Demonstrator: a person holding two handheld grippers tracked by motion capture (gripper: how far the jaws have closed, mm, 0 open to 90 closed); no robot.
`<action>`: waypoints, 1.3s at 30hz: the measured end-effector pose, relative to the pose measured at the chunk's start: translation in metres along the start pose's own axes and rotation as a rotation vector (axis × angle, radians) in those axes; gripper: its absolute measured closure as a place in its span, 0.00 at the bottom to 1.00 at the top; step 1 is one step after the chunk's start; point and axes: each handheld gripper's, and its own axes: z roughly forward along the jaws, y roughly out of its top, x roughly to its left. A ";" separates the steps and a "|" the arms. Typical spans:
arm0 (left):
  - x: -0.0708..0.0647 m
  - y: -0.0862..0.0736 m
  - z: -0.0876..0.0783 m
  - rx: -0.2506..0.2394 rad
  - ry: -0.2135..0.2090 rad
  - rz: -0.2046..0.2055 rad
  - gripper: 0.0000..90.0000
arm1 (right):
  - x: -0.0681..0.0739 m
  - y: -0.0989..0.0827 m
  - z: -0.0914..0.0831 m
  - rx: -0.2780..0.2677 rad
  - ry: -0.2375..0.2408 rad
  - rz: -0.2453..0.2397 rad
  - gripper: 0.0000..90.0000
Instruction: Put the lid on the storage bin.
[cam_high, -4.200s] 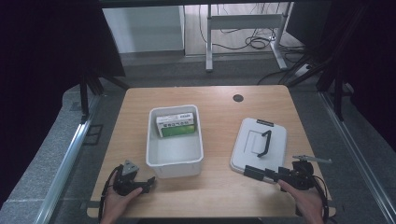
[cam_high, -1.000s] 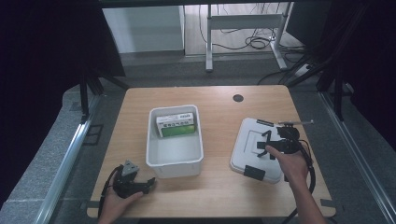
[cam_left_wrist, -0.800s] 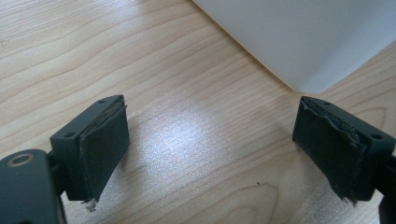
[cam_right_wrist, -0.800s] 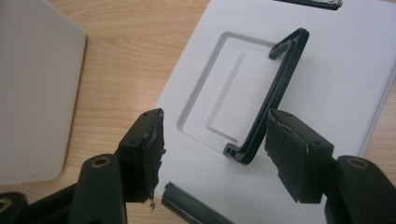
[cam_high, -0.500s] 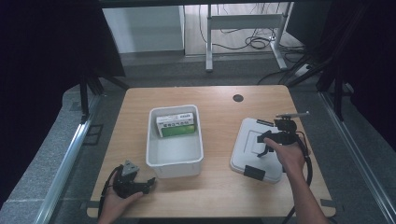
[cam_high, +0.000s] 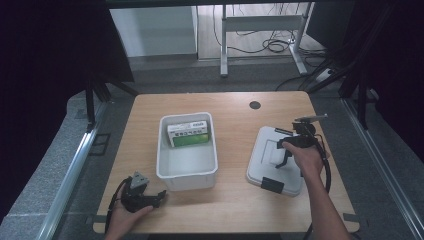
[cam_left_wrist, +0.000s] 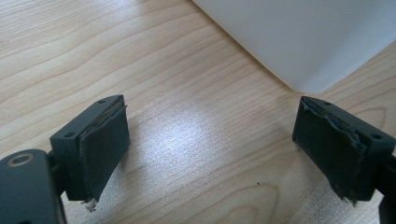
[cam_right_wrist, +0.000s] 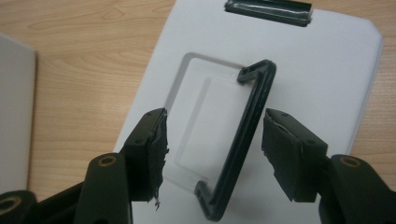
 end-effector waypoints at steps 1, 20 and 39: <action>0.000 0.000 0.000 0.000 0.000 0.000 0.12 | -0.001 0.001 0.001 0.002 -0.008 0.002 0.46; 0.000 0.000 0.000 0.001 -0.001 0.001 0.12 | -0.010 0.005 0.023 0.096 -0.006 0.098 0.63; 0.000 0.000 0.000 0.001 -0.001 0.002 0.12 | -0.016 0.004 0.035 0.167 0.015 0.248 0.92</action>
